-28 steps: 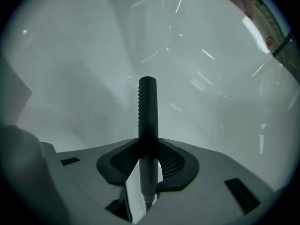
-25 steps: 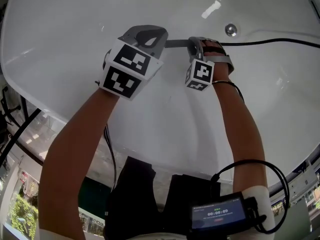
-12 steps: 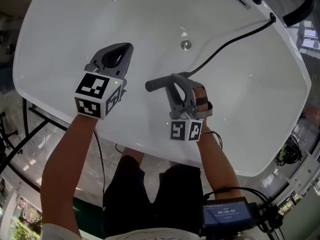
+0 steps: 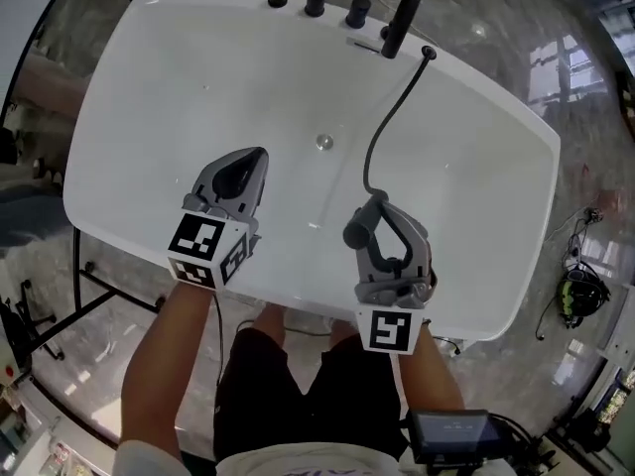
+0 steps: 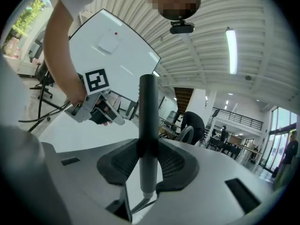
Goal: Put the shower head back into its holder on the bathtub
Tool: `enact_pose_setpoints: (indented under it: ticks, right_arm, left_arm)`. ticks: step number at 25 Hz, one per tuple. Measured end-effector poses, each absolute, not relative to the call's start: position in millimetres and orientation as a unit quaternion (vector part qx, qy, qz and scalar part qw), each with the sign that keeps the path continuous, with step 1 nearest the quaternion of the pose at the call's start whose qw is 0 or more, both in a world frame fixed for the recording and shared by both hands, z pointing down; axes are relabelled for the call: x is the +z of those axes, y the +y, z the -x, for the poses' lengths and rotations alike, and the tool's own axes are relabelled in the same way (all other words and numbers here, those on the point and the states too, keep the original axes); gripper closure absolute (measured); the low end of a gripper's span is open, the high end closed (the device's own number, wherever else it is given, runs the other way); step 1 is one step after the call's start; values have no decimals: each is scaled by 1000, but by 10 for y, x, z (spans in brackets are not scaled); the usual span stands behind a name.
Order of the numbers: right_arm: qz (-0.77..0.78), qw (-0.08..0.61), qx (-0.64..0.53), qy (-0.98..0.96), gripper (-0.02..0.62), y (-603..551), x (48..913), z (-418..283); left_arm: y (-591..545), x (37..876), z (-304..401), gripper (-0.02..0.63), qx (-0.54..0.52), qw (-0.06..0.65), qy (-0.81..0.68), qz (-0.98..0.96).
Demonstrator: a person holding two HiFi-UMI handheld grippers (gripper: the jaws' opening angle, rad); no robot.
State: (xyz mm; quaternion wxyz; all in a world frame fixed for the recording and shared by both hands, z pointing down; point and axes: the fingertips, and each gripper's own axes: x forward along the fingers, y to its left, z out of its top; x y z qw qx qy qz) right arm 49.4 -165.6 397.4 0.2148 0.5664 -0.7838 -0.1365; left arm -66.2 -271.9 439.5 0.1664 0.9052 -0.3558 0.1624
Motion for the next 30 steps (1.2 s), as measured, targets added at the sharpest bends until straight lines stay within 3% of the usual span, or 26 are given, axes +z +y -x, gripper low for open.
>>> enact_pose_setpoints:
  ticks: [6, 12, 19, 30]
  right_arm:
    - [-627, 120, -114, -761, 471, -1324, 2758, -1225]
    - [-655, 61, -167, -735, 471, -946, 1499, -1578]
    - [-666, 32, -209, -715, 471, -878, 610, -1900]
    - [-655, 11, -274, -704, 471, -1513, -223, -2221]
  left_arm:
    - [-2168, 3625, -77, 588, 136, 188, -292, -928]
    - [-1722, 2717, -385, 588, 107, 179, -279, -938]
    - [-1614, 1912, -550, 588, 76, 150, -281, -945]
    - [-1775, 1316, -855, 588, 44, 107, -281, -953]
